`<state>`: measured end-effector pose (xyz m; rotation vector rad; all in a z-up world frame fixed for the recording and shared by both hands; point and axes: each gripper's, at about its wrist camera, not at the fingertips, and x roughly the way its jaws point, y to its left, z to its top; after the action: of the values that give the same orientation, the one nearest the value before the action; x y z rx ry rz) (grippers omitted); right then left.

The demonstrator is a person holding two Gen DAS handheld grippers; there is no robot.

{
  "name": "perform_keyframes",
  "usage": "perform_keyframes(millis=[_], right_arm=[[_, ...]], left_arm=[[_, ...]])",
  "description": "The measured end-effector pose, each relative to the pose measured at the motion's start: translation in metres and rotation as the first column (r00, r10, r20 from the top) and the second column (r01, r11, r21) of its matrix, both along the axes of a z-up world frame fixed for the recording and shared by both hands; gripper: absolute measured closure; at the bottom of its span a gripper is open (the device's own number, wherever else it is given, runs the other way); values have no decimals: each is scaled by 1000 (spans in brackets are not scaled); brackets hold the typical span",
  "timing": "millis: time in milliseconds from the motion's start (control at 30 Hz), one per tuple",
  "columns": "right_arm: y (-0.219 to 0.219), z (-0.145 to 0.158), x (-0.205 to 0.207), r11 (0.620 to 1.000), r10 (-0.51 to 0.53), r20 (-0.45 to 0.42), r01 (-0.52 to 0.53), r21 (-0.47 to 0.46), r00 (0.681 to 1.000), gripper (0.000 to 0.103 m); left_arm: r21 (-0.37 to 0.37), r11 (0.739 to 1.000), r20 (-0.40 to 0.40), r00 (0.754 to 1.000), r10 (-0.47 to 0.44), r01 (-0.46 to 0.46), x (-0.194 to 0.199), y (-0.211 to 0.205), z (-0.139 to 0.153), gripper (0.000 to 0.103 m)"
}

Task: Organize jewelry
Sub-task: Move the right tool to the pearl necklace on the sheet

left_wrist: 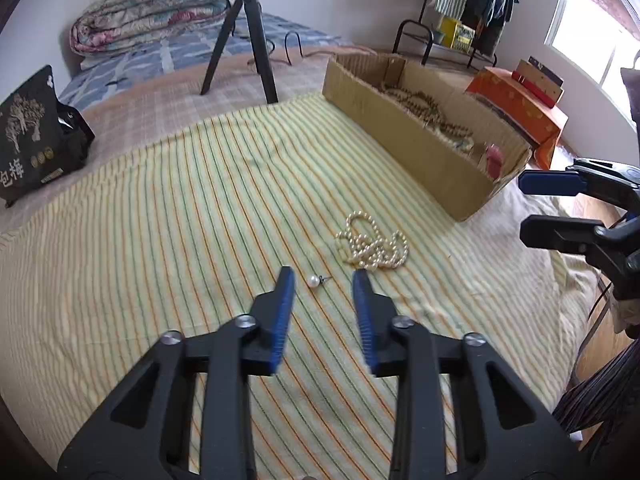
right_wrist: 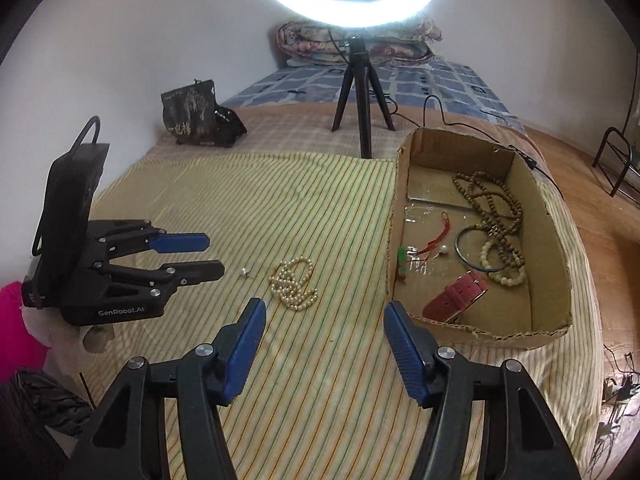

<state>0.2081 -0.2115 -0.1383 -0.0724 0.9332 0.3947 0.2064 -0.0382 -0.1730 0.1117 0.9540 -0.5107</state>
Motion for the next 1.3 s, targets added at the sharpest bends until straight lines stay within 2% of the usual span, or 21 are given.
perform_keyframes(millis=[367, 533, 800, 867, 967, 1300], right_arm=[[23, -38, 5, 997, 56, -66, -59, -44, 996, 45], [27, -41, 9, 997, 58, -73, -62, -48, 996, 45], [32, -46, 14, 997, 54, -74, -59, -58, 996, 45], [35, -49, 15, 996, 60, -77, -65, -64, 995, 47], [39, -54, 18, 995, 69, -86, -75, -66, 994, 51], [57, -70, 29, 994, 58, -69, -64, -84, 996, 55]], left_arm=[[48, 998, -17, 999, -37, 37, 8, -8, -25, 77], [80, 996, -2, 999, -44, 45, 12, -12, -31, 77], [89, 995, 12, 999, -36, 34, 14, -13, -34, 77], [100, 995, 23, 999, -30, 28, 14, -13, -35, 86], [93, 996, 24, 1000, -19, 17, 15, -9, -35, 93], [86, 996, 30, 1000, -5, 3, 15, 2, -36, 93]])
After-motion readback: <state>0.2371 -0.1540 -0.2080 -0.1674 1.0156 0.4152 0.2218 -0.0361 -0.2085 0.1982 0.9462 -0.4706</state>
